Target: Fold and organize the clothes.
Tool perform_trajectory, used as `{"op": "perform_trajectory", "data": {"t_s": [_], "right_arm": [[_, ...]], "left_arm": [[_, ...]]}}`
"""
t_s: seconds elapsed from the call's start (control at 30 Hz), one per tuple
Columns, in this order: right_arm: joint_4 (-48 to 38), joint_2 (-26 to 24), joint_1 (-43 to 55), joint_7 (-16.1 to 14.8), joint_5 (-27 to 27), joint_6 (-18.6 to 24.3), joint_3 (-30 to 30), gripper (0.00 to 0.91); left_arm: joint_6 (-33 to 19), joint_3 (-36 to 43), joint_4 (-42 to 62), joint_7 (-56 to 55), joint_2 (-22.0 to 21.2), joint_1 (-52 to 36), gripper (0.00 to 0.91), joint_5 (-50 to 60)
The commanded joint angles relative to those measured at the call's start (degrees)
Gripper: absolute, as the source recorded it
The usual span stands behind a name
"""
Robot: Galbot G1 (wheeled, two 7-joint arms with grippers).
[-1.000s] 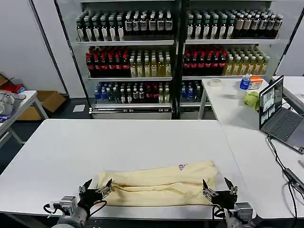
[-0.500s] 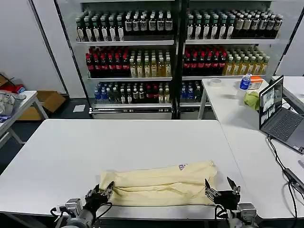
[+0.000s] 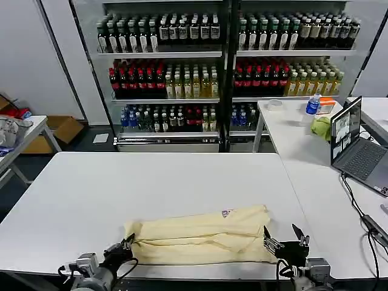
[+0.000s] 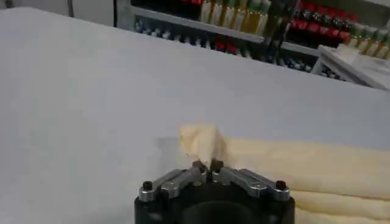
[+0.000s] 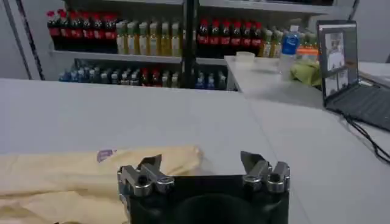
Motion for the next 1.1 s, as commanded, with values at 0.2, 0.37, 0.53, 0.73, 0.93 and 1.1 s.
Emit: {"op": "perform_trajectory", "data": {"t_s": [0.2, 0.37, 0.53, 0.73, 0.93, 1.1], "right_arm": [[-0.30, -0.46, 0.83, 0.10, 0.80, 0.02, 0.01, 0.907], [-0.60, -1.09, 1.78, 0.20, 1.74, -0.04, -0.14, 0.907], [-0.92, -1.88, 2.60, 0.30, 2.72, -0.05, -0.07, 0.907], [-1.34, -2.47, 3.23, 0.38, 3.26, -0.06, -0.27, 0.907], [-1.91, -2.97, 3.47, 0.39, 3.23, -0.04, -0.64, 0.907], [-2.13, -3.66, 3.21, 0.48, 3.23, -0.09, -0.41, 0.907]], "left_arm": [[1.34, -16.92, 2.49, 1.15, 7.38, -0.63, 0.010, -3.88], [2.51, -24.32, 7.64, 2.72, 11.77, -2.33, 0.010, -3.25], [3.42, -28.12, 11.24, 3.77, 14.91, -3.78, 0.010, -2.48], [4.78, -26.50, 2.18, 2.76, 14.32, -3.85, 0.020, -2.62], [5.33, -17.14, -7.71, 0.81, 10.41, -4.11, 0.010, -0.12], [6.25, -8.12, -11.42, -1.68, 4.54, -6.55, 0.020, 1.17]]}}
